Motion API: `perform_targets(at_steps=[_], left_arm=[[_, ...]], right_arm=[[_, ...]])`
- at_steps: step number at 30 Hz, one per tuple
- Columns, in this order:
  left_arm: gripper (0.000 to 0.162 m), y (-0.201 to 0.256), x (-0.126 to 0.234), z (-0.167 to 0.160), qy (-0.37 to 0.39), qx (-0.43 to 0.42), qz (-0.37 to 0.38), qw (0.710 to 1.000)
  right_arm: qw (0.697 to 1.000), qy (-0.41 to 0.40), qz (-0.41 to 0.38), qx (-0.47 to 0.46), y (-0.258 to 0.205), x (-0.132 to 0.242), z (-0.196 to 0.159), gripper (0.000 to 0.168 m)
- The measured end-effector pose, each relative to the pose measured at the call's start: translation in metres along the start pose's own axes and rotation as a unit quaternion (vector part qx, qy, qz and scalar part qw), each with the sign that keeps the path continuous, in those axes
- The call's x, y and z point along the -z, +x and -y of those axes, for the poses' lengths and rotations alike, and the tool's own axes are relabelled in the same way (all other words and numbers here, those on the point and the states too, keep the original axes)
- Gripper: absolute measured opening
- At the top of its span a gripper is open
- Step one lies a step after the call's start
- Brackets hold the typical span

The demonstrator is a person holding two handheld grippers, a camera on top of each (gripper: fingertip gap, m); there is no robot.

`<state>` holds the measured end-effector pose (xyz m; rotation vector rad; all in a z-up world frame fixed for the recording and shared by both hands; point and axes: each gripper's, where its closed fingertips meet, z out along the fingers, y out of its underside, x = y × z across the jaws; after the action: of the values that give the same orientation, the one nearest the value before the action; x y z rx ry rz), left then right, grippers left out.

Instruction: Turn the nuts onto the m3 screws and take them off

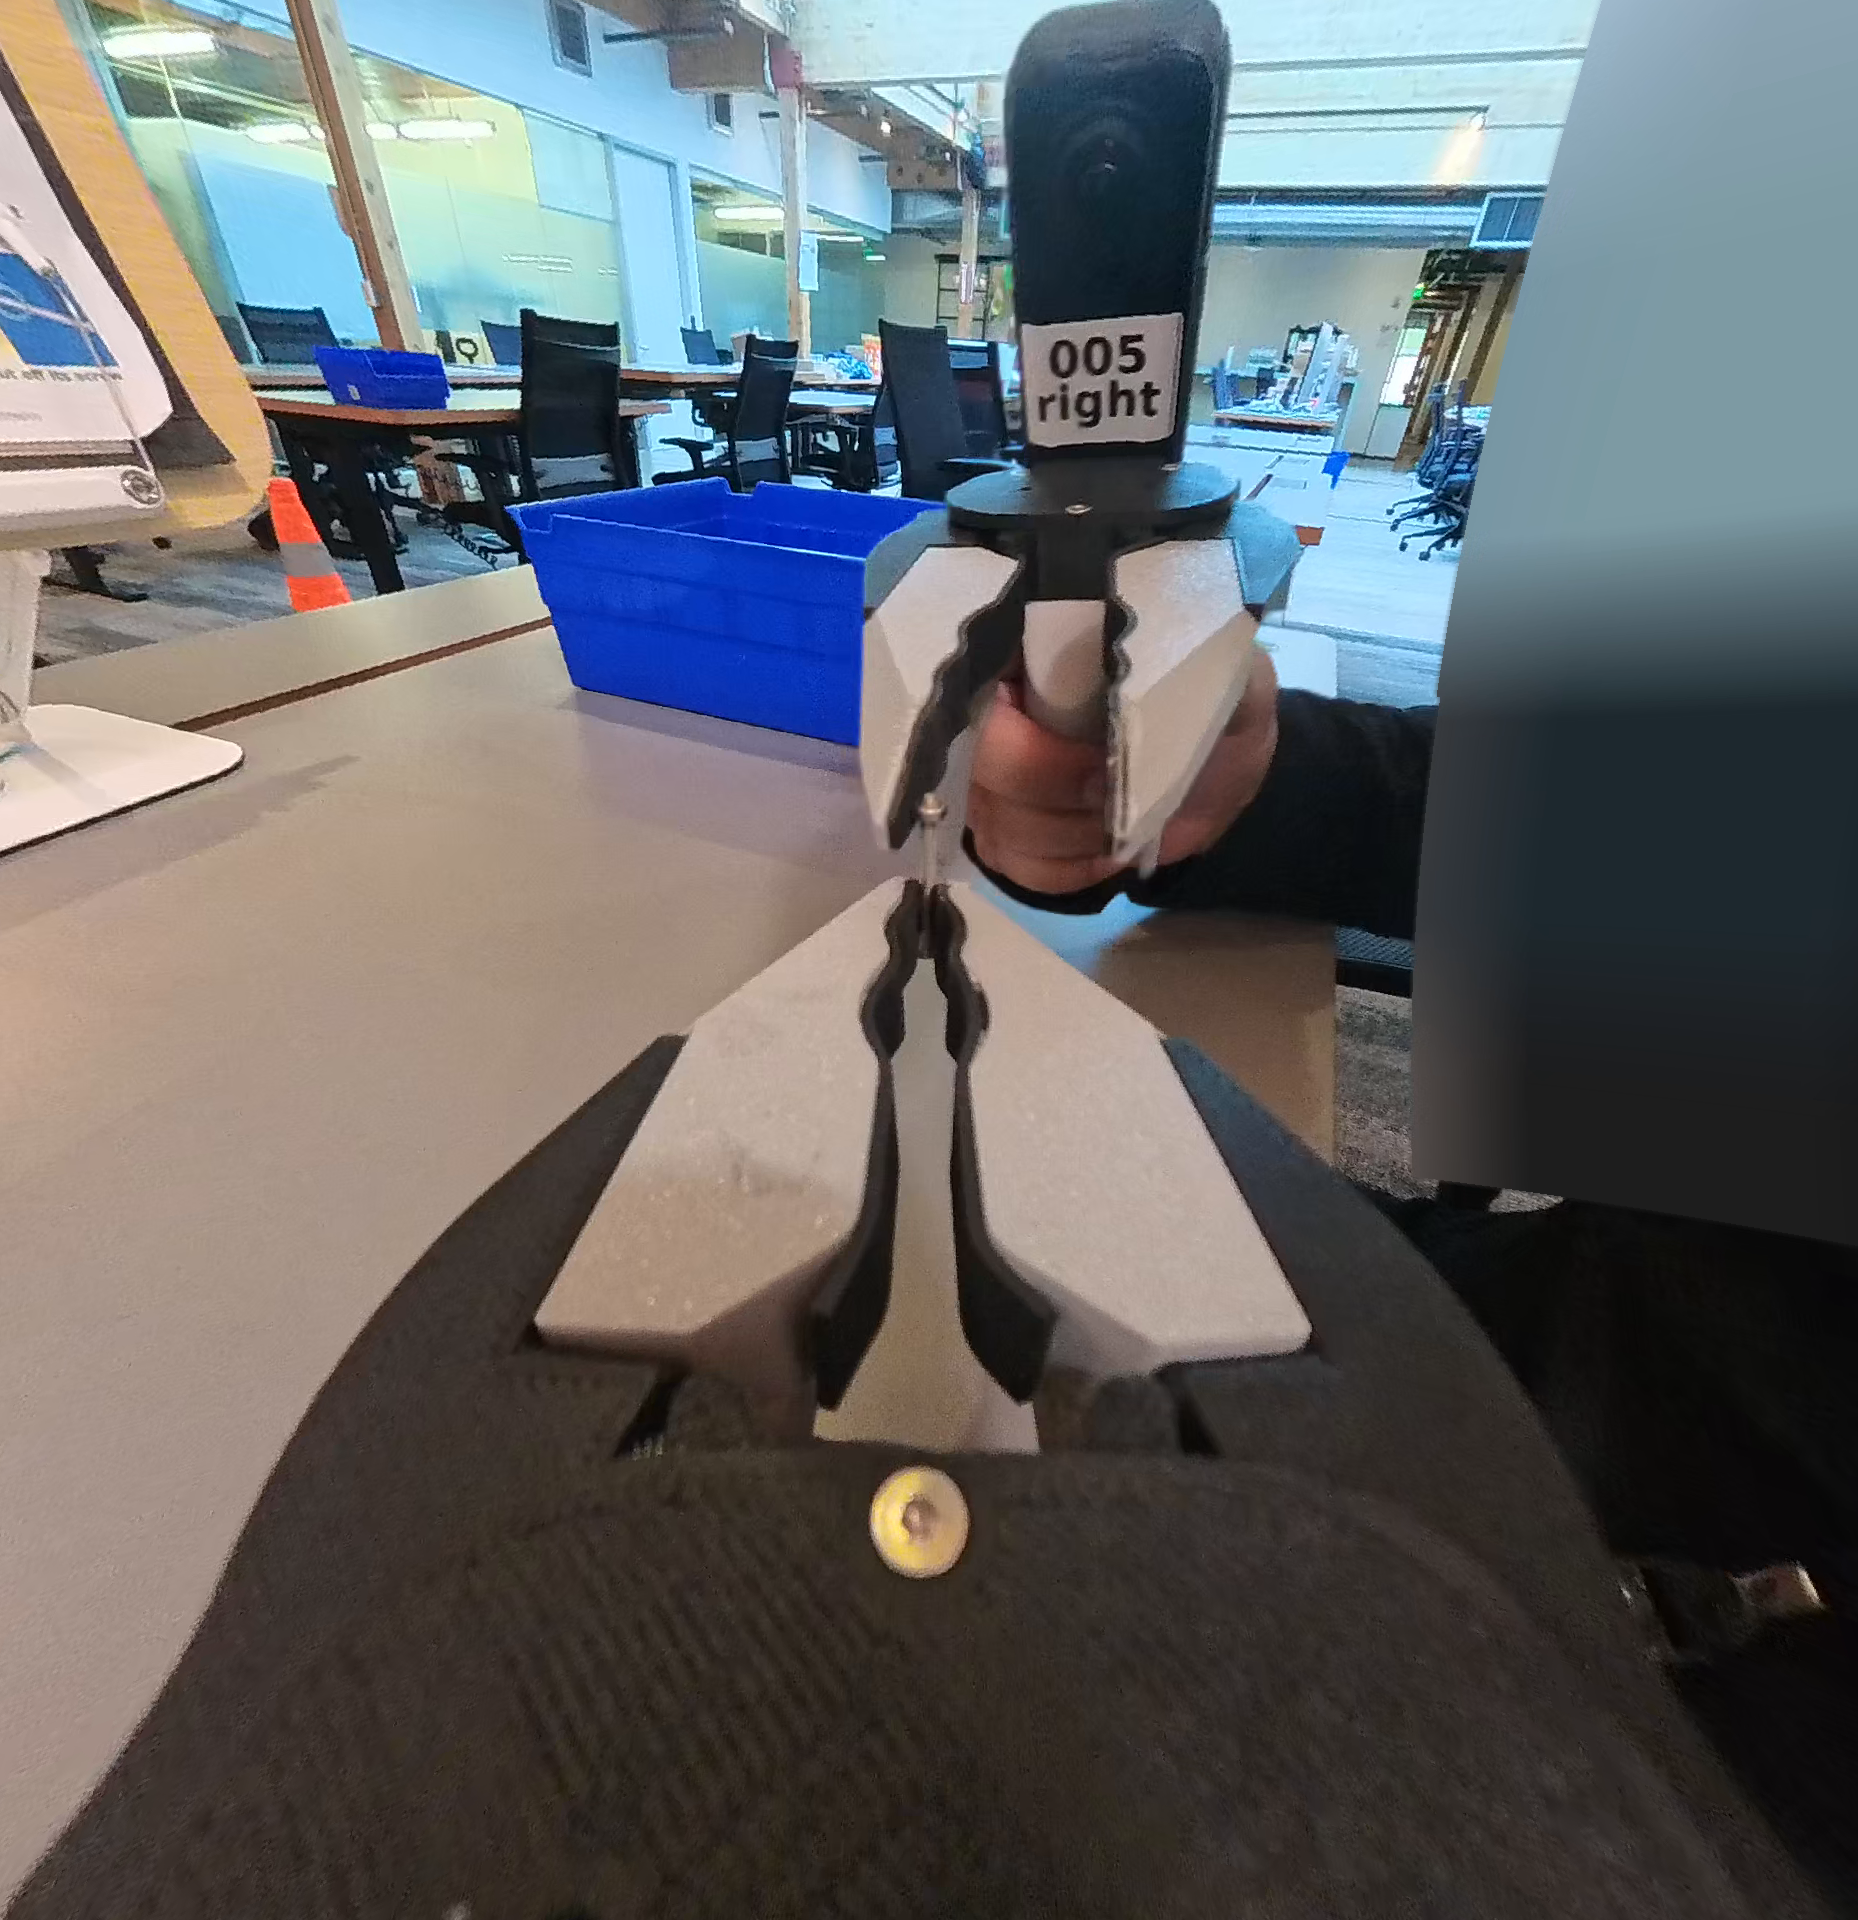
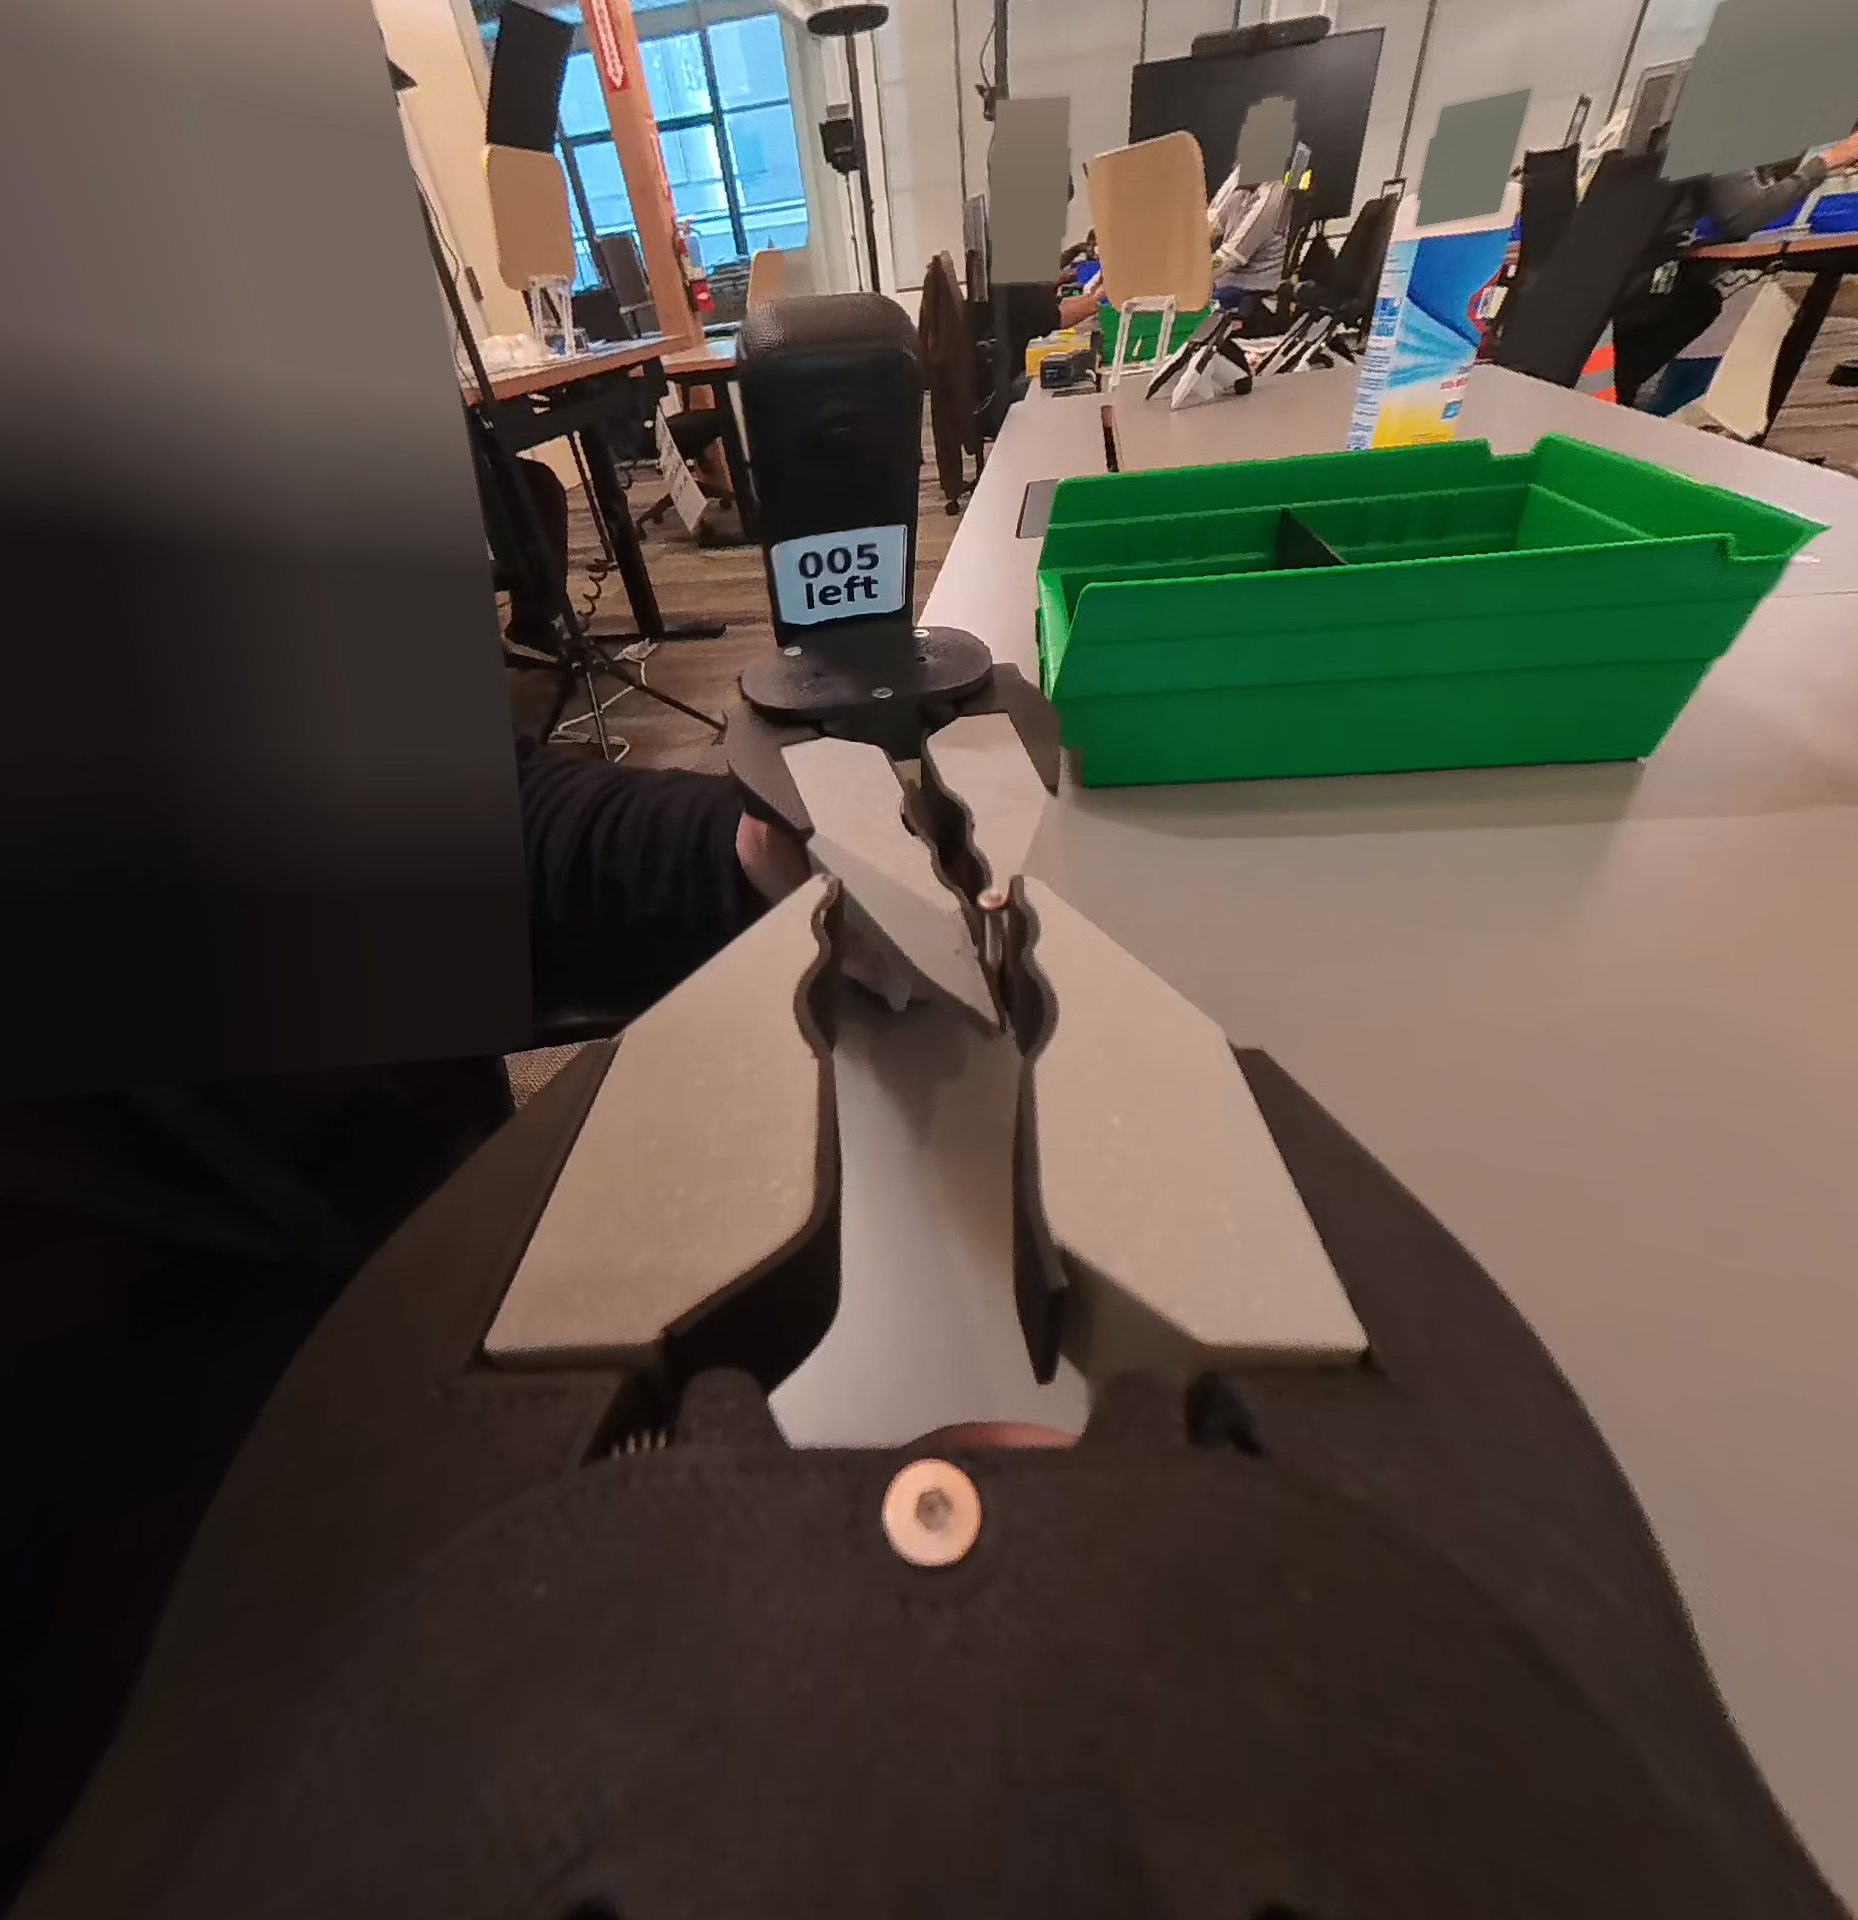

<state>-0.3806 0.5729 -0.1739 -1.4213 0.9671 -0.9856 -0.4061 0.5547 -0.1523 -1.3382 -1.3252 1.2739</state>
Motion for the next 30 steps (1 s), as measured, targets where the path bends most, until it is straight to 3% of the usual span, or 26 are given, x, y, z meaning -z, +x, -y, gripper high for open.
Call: perform_targets(at_steps=[3,8,10,14,16,20,26,30], left_arm=[[0.000,0.000,0.000,0.000,0.000,0.003,-0.003,1.000],[0.000,0.001,0.000,0.000,-0.001,0.003,-0.006,1.000],[0.000,0.000,-0.001,-0.001,-0.003,-0.001,-0.001,1.000],[0.000,-0.003,0.001,0.002,0.006,0.009,0.005,1.000],[0.000,-0.005,0.002,0.002,0.008,0.014,0.007,1.000],[0.000,-0.004,0.001,0.002,0.006,0.018,-0.001,1.000],[0.000,-0.003,0.000,0.000,-0.002,0.003,0.009,1.000],[0.000,-0.004,0.002,0.002,0.009,0.012,0.007,1.000]], right_arm=[[1.000,0.016,0.007,-0.006,-0.004,0.013,0.002,0.012],[0.999,0.008,-0.038,-0.025,0.016,0.004,0.001,0.030],[0.999,0.000,-0.020,-0.031,0.013,-0.006,-0.002,0.032],[1.000,0.000,-0.011,-0.025,0.004,0.000,-0.001,0.025],[1.000,0.016,0.005,-0.026,-0.003,0.012,0.003,0.004],[0.998,0.023,-0.037,-0.040,0.012,0.019,0.005,0.029],[0.999,-0.007,-0.009,-0.031,0.006,-0.013,-0.003,0.031],[1.000,-0.001,-0.023,-0.013,0.004,0.004,0.000,0.025]])
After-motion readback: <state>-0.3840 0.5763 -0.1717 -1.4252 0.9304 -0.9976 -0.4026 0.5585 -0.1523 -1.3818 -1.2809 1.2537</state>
